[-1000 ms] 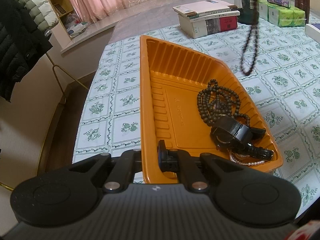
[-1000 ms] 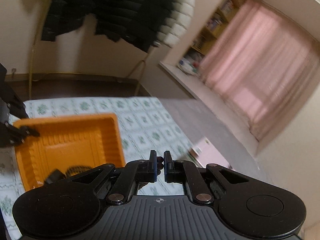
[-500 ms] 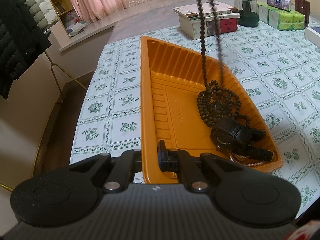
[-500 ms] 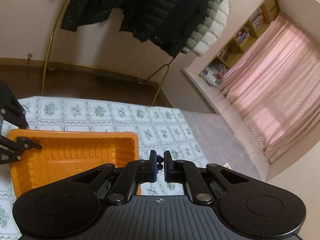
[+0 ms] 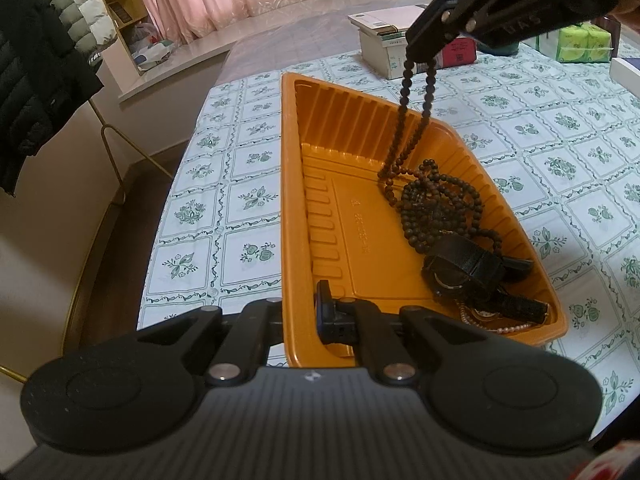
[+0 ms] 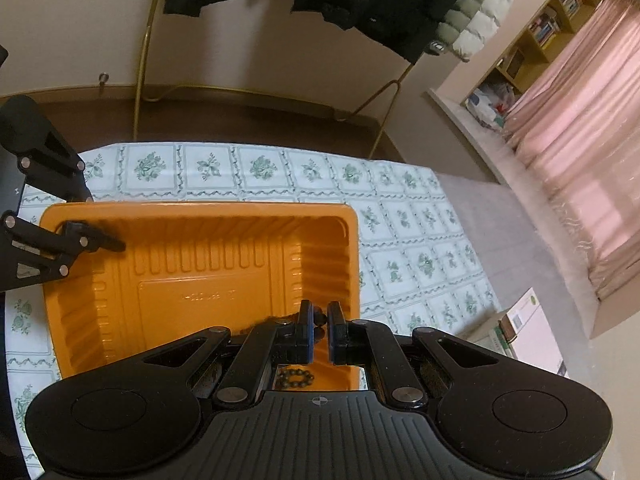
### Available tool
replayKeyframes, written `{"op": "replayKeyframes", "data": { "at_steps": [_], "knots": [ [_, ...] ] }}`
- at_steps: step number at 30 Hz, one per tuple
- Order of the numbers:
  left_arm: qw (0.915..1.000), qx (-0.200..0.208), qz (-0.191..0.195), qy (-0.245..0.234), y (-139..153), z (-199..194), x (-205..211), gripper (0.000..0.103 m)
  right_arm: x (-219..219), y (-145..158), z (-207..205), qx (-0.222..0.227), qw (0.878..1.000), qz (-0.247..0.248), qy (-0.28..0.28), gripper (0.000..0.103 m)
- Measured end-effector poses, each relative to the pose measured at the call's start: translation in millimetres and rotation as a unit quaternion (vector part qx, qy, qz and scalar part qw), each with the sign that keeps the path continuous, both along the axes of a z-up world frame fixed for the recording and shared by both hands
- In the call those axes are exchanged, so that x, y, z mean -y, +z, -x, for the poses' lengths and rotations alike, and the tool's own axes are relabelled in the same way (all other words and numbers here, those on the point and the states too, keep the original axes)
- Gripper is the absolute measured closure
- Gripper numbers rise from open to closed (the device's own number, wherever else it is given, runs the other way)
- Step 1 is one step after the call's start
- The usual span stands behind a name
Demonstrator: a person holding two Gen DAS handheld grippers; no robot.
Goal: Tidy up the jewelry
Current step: 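Lift the reddish-brown bracelet over the tray and open the right tool, then open the left tool to release the tray rim while the right tool withdraws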
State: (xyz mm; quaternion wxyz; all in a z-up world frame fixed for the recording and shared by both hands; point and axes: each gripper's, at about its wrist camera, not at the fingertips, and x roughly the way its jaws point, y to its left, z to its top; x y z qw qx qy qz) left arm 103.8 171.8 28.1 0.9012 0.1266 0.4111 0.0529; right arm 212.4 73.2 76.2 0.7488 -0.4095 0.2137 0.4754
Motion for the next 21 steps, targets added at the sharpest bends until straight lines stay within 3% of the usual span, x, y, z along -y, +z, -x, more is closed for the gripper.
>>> {"op": "replayKeyframes", "data": {
  "at_steps": [13, 17, 21],
  "knots": [
    [1.0000, 0.000, 0.000, 0.000, 0, 0, 0, 0.099, 9, 0, -1, -0.029, 0.999, -0.009, -0.012, 0.096],
    [1.0000, 0.001, 0.001, 0.001, 1, 0, -1, 0.099, 17, 5, -1, -0.021, 0.999, -0.028, -0.034, 0.096],
    [1.0000, 0.002, 0.002, 0.001, 1, 0, -1, 0.099, 39, 9, 0, -0.042, 0.995, -0.065, -0.070, 0.096]
  ]
}}
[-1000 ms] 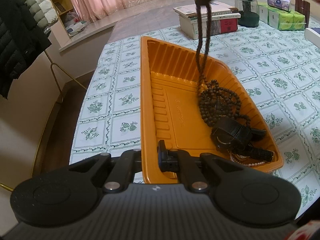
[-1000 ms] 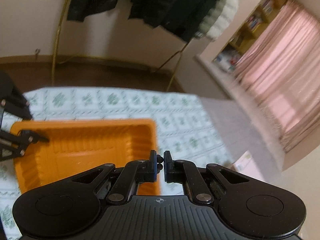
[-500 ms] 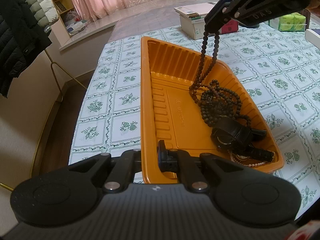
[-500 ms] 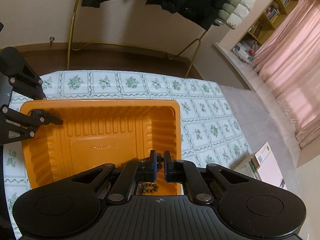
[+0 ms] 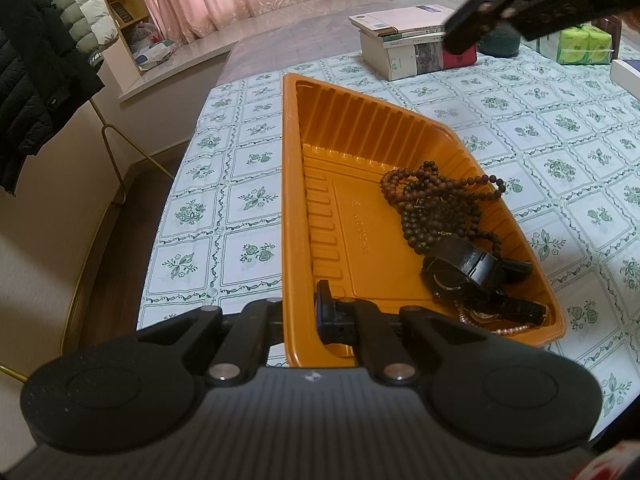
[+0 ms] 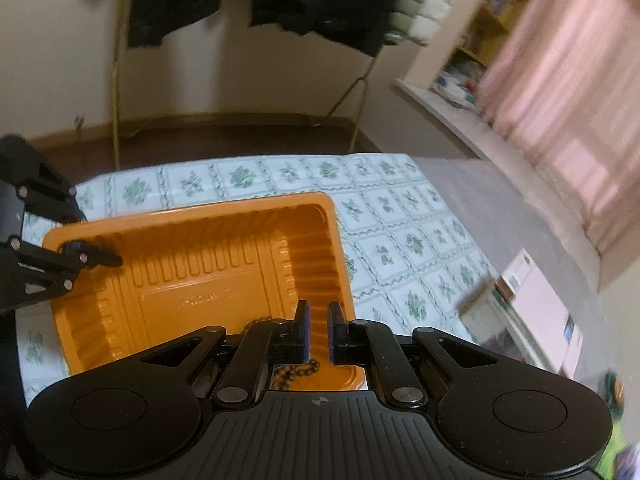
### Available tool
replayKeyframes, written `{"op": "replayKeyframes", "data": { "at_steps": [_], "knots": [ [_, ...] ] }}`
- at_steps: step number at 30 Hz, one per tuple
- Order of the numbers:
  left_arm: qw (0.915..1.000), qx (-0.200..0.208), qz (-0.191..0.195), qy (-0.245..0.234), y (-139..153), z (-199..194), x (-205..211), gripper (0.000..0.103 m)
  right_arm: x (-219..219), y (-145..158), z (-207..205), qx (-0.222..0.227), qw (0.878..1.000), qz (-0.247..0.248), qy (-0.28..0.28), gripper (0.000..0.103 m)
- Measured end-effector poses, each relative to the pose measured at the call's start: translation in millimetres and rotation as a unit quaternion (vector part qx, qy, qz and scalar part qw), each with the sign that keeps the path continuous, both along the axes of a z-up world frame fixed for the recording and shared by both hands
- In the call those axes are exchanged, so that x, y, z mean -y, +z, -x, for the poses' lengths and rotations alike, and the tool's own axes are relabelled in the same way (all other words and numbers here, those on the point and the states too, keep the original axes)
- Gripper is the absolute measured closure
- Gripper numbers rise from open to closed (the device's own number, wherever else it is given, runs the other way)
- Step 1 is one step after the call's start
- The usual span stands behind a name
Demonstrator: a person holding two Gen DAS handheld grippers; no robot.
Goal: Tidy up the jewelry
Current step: 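Open the left tool to release the tray rim while the right tool withdraws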
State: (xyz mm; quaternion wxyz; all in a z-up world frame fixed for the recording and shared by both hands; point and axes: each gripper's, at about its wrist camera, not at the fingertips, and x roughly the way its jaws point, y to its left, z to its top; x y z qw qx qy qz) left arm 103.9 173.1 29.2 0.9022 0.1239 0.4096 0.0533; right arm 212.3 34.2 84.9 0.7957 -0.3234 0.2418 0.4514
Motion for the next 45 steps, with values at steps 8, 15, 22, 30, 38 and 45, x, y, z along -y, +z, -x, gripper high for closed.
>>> {"op": "replayKeyframes", "data": {
  "at_steps": [8, 15, 22, 30, 38, 45],
  "knots": [
    [1.0000, 0.001, 0.004, 0.002, -1, 1, 0, 0.099, 54, -18, 20, -0.069, 0.992, -0.072, -0.083, 0.077],
    [0.9999, 0.003, 0.016, 0.004, -2, 3, -5, 0.098, 104, -44, 42, -0.143, 0.962, -0.156, -0.171, 0.046],
    [0.9993, 0.001, 0.036, 0.010, -8, 6, -14, 0.098, 149, -77, 65, -0.194, 0.932, -0.175, -0.251, 0.045],
    [0.9944, -0.005, 0.097, 0.042, -25, 10, -41, 0.098, 178, -97, 86, -0.224, 0.910, -0.174, -0.301, 0.044],
    [0.9849, -0.009, 0.156, 0.075, -42, 17, -65, 0.093, 186, -100, 91, -0.237, 0.897, -0.186, -0.324, 0.044],
    [0.9729, 0.012, 0.202, 0.112, -44, 28, -84, 0.077, 184, -100, 95, -0.244, 0.893, -0.192, -0.325, 0.044]
  ]
}}
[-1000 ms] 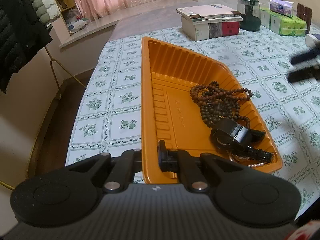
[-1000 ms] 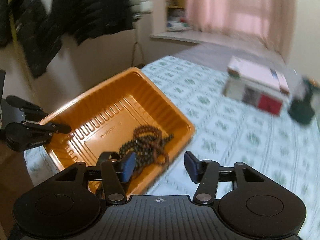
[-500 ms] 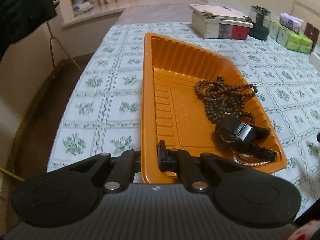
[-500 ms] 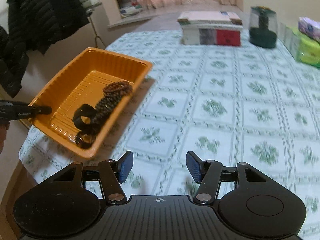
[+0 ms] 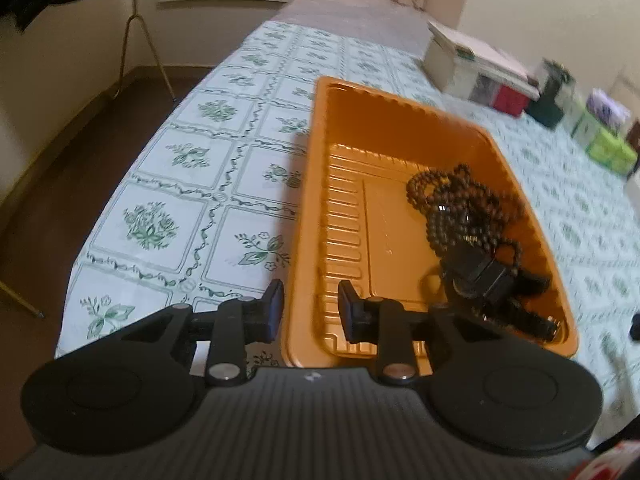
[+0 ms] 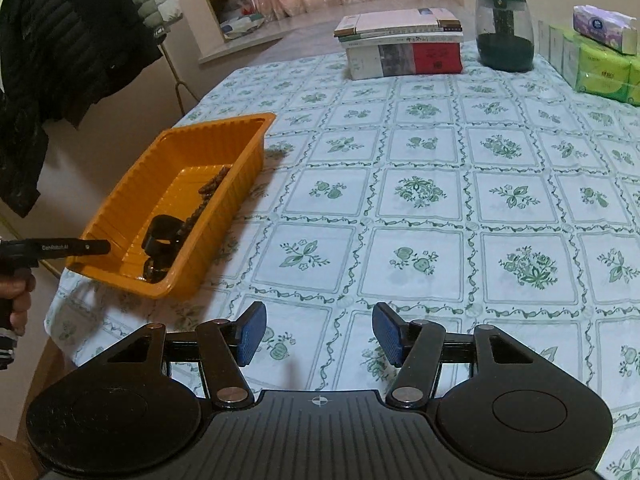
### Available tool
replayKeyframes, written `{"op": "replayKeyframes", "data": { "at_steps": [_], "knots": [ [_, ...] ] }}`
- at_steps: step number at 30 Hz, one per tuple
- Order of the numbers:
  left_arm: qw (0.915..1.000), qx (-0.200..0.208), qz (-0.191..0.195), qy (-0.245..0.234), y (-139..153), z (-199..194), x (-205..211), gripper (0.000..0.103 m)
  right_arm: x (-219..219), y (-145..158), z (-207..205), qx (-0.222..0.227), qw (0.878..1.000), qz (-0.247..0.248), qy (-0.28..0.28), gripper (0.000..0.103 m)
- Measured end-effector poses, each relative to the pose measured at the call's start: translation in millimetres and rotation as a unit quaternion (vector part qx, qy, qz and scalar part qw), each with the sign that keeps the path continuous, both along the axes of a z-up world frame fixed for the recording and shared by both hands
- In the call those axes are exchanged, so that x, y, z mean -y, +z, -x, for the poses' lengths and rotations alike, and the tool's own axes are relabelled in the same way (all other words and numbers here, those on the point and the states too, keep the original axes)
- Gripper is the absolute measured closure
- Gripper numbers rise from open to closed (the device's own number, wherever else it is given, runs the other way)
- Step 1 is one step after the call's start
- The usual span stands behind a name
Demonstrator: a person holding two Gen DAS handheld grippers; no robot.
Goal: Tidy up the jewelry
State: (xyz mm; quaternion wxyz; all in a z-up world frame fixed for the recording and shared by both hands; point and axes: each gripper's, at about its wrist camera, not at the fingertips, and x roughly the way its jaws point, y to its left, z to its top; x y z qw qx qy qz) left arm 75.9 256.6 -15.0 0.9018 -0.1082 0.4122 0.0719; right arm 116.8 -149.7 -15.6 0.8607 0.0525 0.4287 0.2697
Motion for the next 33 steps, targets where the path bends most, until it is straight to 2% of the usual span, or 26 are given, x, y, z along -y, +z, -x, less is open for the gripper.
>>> {"op": "replayKeyframes", "data": {
  "at_steps": [5, 9, 11, 14, 18, 20, 26, 33],
  "knots": [
    [0.9990, 0.022, 0.009, 0.039, 9, 14, -11, 0.065, 1, -1, 7, -0.005, 1.000, -0.005, -0.003, 0.044],
    [0.9983, 0.040, 0.001, 0.043, 22, 25, -6, 0.058, 2, -4, 11, -0.014, 1.000, -0.011, -0.009, 0.043],
    [0.9980, 0.048, -0.003, 0.040, 30, 32, -1, 0.038, 3, -5, 14, -0.017, 1.000, -0.013, -0.012, 0.038],
    [0.9974, 0.063, -0.013, 0.035, 40, 41, 12, 0.022, 4, -4, 17, -0.016, 1.000, -0.016, -0.018, 0.032],
    [0.9960, 0.083, -0.030, 0.017, 50, 53, 36, 0.010, 5, -1, 24, -0.013, 1.000, -0.013, -0.018, 0.031],
    [0.9947, 0.091, -0.046, 0.009, 53, 60, 50, 0.000, 3, 0, 29, -0.006, 1.000, -0.006, -0.017, 0.031],
    [0.9940, 0.082, -0.071, -0.009, 53, 73, 91, 0.000, 3, 5, 42, 0.009, 1.000, 0.014, -0.022, 0.030],
    [0.9958, 0.045, -0.067, -0.042, 44, 80, 143, 0.000, 8, 2, 56, 0.014, 0.999, 0.027, -0.036, 0.030]
  ]
}}
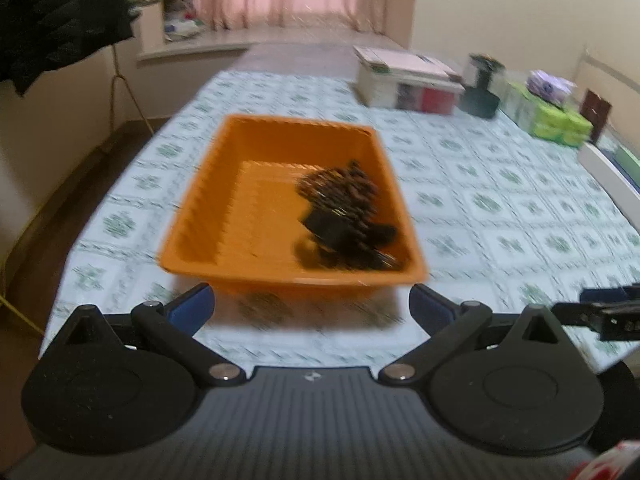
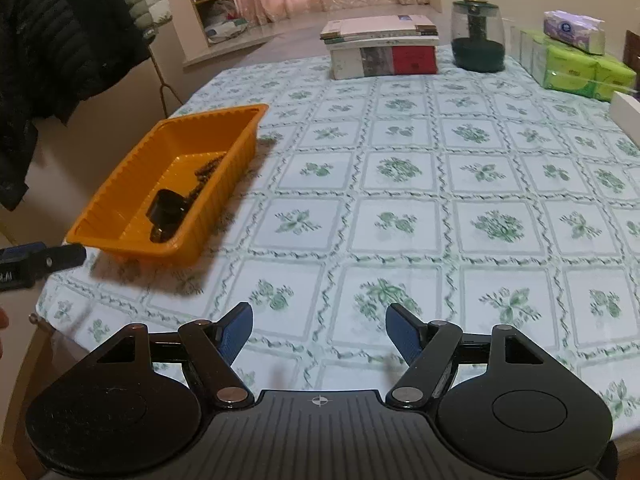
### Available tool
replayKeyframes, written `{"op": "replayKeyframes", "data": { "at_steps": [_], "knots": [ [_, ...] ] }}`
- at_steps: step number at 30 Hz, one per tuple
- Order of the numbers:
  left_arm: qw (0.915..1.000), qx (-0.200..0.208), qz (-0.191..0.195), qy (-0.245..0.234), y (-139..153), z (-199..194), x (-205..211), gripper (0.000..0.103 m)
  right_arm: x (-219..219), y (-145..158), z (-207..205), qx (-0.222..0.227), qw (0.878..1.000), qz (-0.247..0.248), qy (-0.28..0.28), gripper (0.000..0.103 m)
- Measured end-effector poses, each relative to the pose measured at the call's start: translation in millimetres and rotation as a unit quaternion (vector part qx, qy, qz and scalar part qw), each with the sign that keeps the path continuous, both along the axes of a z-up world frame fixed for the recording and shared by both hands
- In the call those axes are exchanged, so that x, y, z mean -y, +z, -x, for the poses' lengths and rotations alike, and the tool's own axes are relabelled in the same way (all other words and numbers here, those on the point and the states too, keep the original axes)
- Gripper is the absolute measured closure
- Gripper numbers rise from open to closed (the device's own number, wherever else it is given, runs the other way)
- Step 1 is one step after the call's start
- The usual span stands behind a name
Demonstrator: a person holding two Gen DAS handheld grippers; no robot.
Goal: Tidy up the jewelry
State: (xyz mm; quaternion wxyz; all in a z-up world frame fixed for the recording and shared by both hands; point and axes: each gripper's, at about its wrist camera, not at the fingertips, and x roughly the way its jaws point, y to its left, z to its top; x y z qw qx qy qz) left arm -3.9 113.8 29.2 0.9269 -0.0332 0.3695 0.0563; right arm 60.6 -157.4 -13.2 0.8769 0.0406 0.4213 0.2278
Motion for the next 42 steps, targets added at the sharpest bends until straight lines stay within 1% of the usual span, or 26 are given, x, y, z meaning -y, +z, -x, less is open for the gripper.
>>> {"op": "replayKeyframes", "data": {
  "at_steps": [6, 10, 12, 17, 21, 27, 42],
  "knots": [
    [0.9995, -0.021, 0.005, -0.025, -10, 1, 38, 0.000, 7, -2, 9, -0.001, 1.000, 0.021, -0.010, 0.030],
    [0.9990, -0.031, 0.020, -0.024, -16, 1, 49, 0.001, 6, -2, 15, 0.003, 0.999, 0.033, -0.002, 0.030],
    [0.9989, -0.036, 0.020, -0.022, -18, 1, 53, 0.001, 6, -2, 17, 0.003, 0.999, 0.033, -0.001, 0.030],
    [0.9989, -0.041, 0.007, -0.021, -21, 1, 59, 0.001, 6, 0, 20, 0.006, 0.999, 0.033, 0.000, 0.030],
    [0.9989, -0.038, -0.011, -0.024, -22, 3, 64, 0.001, 4, 2, 23, 0.009, 0.999, 0.035, 0.001, 0.030],
    [0.9988, -0.041, 0.001, -0.027, -25, 4, 66, 0.000, 1, 3, 25, 0.011, 0.999, 0.039, 0.005, 0.030],
    [0.9988, -0.044, -0.004, -0.021, -27, 2, 65, 0.000, -2, -1, 22, 0.009, 0.999, 0.043, 0.007, 0.030]
  ]
}}
